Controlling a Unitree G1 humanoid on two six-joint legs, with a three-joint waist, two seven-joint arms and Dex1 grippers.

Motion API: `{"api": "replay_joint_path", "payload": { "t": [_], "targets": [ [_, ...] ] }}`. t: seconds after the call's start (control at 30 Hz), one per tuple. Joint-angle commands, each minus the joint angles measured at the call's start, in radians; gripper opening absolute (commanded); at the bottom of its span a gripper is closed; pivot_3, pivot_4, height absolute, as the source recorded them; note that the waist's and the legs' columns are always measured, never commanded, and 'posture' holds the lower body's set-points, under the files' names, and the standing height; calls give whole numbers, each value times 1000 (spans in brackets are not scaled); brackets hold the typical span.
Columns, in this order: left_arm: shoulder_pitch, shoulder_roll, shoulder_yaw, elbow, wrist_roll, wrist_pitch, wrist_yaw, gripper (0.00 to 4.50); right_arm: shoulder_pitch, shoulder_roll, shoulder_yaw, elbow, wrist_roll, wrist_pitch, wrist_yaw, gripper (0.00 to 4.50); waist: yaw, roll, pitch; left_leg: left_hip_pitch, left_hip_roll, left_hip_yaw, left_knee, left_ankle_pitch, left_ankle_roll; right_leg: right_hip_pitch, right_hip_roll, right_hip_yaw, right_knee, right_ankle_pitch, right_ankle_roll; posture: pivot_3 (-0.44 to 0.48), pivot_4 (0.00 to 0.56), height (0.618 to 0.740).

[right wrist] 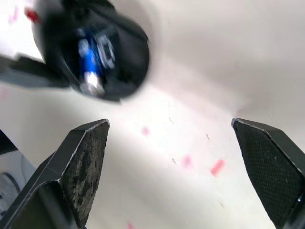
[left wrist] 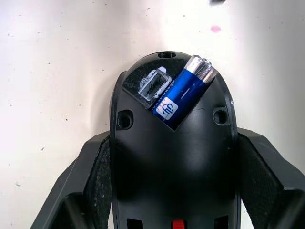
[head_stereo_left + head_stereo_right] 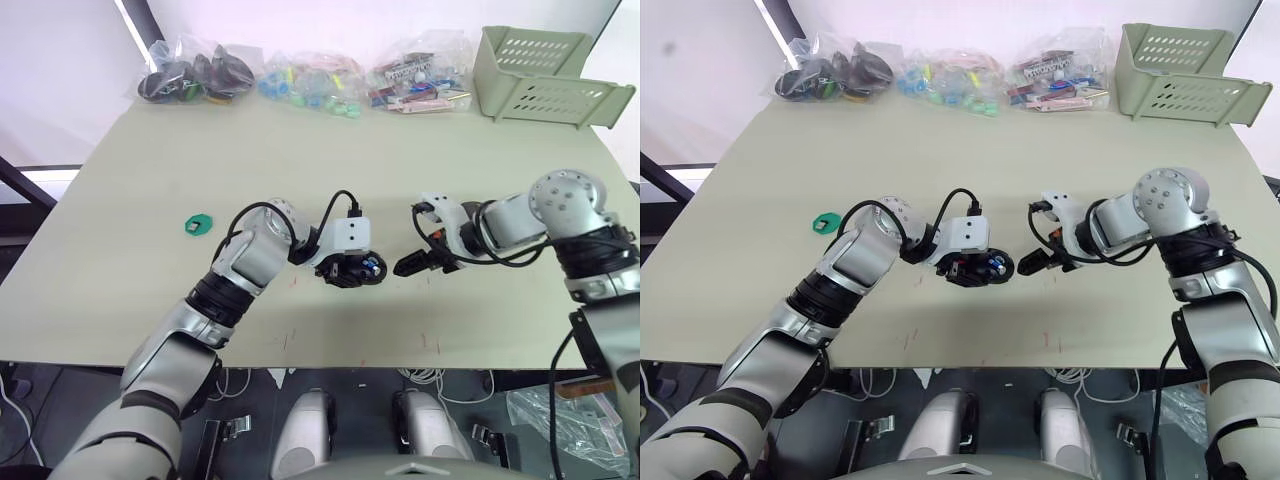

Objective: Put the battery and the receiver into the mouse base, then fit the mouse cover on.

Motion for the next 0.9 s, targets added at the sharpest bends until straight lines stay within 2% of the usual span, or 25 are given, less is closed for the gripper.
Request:
{"api": "replay_joint_path", "payload": {
  "t": [0.03, 0.1, 0.2, 0.33, 0.4, 0.5, 0.63, 0.7, 0.73, 0.77, 0.87, 0.9],
  "targets": [
    [36, -14, -53, 37, 27, 10, 20, 2905, 66, -49, -84, -164, 65, 6, -4, 4356, 2, 0, 0, 0, 0, -1, 0, 0, 0, 0, 0, 0, 0, 0, 0, 0, 150, 740],
    [35, -14, -52, 41, 28, 8, 20, 2905, 128, -63, -134, -264, 53, -2, -3, 4356, 3, 0, 0, 0, 0, 0, 0, 0, 0, 0, 0, 0, -1, -1, 0, 0, 150, 740],
    [33, -15, -51, 46, 28, 7, 22, 2905, 262, -89, -179, -478, -55, -124, 37, 4356, 2, 0, 0, -1, 0, 0, 0, 0, 0, 0, -1, 0, -1, -1, 1, 0, 150, 740],
    [36, -12, -50, 42, 27, 11, 22, 2905, 539, -100, -208, -743, -264, -469, 203, 4356, 6, 0, 0, -1, -1, -2, 0, 0, 0, 1, -1, -1, -1, -6, 5, 0, 150, 740],
    [38, -10, -50, 40, 26, 12, 21, 2905, 627, -73, -210, -760, -316, -549, 241, 4356, 2, 0, 0, -1, -1, 0, 0, -1, 0, 1, -1, 0, -1, -7, 6, 0, 150, 740],
    [37, -6, -49, 39, 24, 12, 20, 2905, 701, -85, -140, -802, -516, -745, 325, 4356, 0, 0, 0, 1, -1, 1, 2, 0, 0, 1, -1, 1, 0, -7, 6, 0, 150, 740],
    [32, -2, -46, 42, 21, 12, 18, 2905, 734, 27, -113, -771, -601, -866, 347, 4356, -1, 0, 0, 2, -1, 1, 2, 0, 0, 1, 0, 1, 0, -6, 6, 0, 150, 740],
    [31, -1, -45, 41, 22, 13, 18, 2905, 739, 73, -76, -719, -689, -958, 351, 3828, 0, 0, 0, 2, 0, 1, 2, 0, 0, 1, 0, 1, 0, -6, 6, 0, 150, 740],
    [30, -1, -45, 41, 22, 14, 17, 2905, 744, 98, -63, -682, -731, -1002, 353, 3789, 2, 0, 0, 2, -1, 1, 2, 0, 0, 1, 1, 1, 0, -6, 6, 0, 150, 740],
    [30, -1, -45, 41, 22, 15, 17, 2905, 749, 118, -55, -655, -766, -1036, 358, 3536, 3, 0, 0, 2, -1, 1, 2, 0, 0, 1, 1, 1, 0, -6, 6, 0, 150, 740],
    [28, 0, -45, 44, 23, 12, 17, 2905, 766, 161, -13, -588, -859, -1154, 409, 1941, 2, 0, 0, 1, -1, 2, 2, 0, 0, 1, 1, 2, 0, -6, 6, 0, 150, 740],
    [28, 1, -46, 45, 25, 12, 17, 2905, 771, 177, 5, -571, -881, -1190, 425, 1609, 1, -1, -1, 1, -1, 2, 2, 0, 0, 1, 1, 2, 0, -6, 6, 0, 150, 740]
  ]
}}
